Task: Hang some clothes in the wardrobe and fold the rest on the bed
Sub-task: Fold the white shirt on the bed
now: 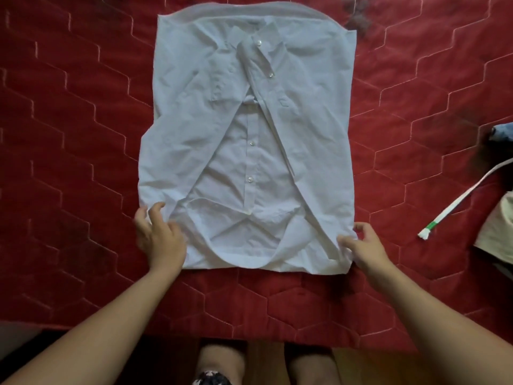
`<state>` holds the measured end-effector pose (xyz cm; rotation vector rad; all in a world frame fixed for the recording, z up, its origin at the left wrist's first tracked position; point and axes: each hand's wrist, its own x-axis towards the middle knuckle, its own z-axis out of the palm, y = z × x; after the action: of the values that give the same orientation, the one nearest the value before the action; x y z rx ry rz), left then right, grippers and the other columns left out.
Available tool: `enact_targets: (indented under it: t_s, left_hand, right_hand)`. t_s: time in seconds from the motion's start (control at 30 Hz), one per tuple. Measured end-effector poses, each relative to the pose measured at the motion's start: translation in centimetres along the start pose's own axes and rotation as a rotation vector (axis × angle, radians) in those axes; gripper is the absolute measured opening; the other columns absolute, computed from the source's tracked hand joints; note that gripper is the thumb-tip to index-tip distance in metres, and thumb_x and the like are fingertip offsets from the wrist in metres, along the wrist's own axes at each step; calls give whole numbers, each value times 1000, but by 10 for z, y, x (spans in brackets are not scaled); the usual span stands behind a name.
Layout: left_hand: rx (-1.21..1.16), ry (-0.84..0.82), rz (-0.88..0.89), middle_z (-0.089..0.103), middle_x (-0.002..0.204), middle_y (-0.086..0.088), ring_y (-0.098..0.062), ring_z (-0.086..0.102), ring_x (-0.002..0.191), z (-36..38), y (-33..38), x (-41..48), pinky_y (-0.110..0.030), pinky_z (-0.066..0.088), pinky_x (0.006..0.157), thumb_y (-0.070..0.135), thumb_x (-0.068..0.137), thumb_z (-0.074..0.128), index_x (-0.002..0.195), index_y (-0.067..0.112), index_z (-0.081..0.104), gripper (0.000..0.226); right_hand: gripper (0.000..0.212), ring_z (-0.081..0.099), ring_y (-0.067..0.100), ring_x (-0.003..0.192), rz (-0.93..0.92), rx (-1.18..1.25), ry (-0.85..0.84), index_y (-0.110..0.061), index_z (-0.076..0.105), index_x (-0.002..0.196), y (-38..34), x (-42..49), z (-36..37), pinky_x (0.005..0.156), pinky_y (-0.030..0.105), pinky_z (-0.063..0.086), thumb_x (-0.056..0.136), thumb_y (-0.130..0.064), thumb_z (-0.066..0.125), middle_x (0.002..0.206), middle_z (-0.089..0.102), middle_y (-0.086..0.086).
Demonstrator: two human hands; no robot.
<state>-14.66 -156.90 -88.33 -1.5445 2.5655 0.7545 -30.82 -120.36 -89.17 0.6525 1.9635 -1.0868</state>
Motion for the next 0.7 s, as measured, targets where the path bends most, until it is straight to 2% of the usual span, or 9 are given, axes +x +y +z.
enact_targets:
  t_s: [0.07, 0.13, 0.2, 0.3, 0.4, 0.47, 0.53, 0.63, 0.7]
  left_hand:
    - [-66, -72, -86, 23, 151, -17, -35, 43, 128, -10, -25, 7, -47, 36, 113, 1, 92, 50, 137, 15, 47, 47]
    - [-101, -165, -151, 21, 147, -17, -34, 47, 120, -12, -37, 14, -41, 39, 112, 1, 94, 52, 135, 15, 51, 43]
    - [-93, -208, -212, 24, 142, -16, -30, 50, 109, -11, -43, 20, -38, 43, 107, 4, 94, 54, 131, 19, 55, 39]
    - [-115, -299, -267, 38, 130, -11, -22, 49, 99, -15, -51, 22, -32, 42, 92, 12, 97, 54, 128, 28, 53, 35]
    - [-145, -396, -207, 59, 113, -2, -19, 56, 94, -26, -61, 18, -29, 42, 75, 11, 96, 55, 115, 24, 57, 23]
    - [-212, -395, -203, 64, 101, 0, -15, 58, 87, -39, -61, 21, -25, 44, 68, 7, 94, 59, 103, 21, 64, 17]
    - [-343, -412, -258, 66, 93, 0, -14, 59, 80, -57, -49, 33, -23, 46, 65, 4, 92, 63, 95, 21, 68, 17]
    - [-584, -463, -360, 70, 87, -7, -15, 64, 70, -93, -12, 76, -24, 53, 60, 2, 93, 62, 95, 15, 70, 16]
    - [-746, -500, -390, 74, 81, -5, -14, 67, 67, -115, 20, 122, -22, 55, 57, 6, 94, 60, 95, 12, 70, 12]
  right_hand:
    - [36, 70, 15, 86, -9, -7, -3, -25, 55, 108, -2, 1, 2, 64, 28, 55, 83, -4, 70, 109, 70, 7]
    - [47, 70, 20, 95, -12, -18, -35, -20, 49, 121, -3, 1, 5, 77, 39, 59, 83, -6, 73, 114, 68, 8]
    - [62, 67, 22, 105, -13, -23, -67, -19, 40, 133, -4, 0, 8, 92, 46, 57, 84, -9, 77, 120, 64, 6]
    - [78, 63, 19, 112, -38, -51, -79, -22, 31, 144, -5, -4, 11, 98, 41, 53, 84, -7, 78, 127, 59, 2]
    - [90, 65, 13, 108, -64, 6, -46, -29, 27, 151, -7, -12, 13, 89, 33, 54, 81, 5, 74, 125, 61, -4]
    - [90, 69, 25, 106, -19, 167, -20, -29, 35, 150, -16, -15, 13, 82, 39, 58, 79, 16, 67, 124, 66, 3]
    - [84, 72, 36, 100, 45, 332, -75, -29, 43, 147, -39, -18, 8, 74, 44, 60, 79, 19, 59, 124, 68, 11]
    - [73, 72, 21, 63, 108, 486, -104, -34, 44, 141, -95, -15, -7, 45, 26, 52, 87, 15, 48, 111, 68, 11]
    - [55, 60, 11, 47, 103, 594, -113, -22, 54, 132, -144, -3, -19, 36, 18, 43, 88, 11, 44, 95, 67, 10]
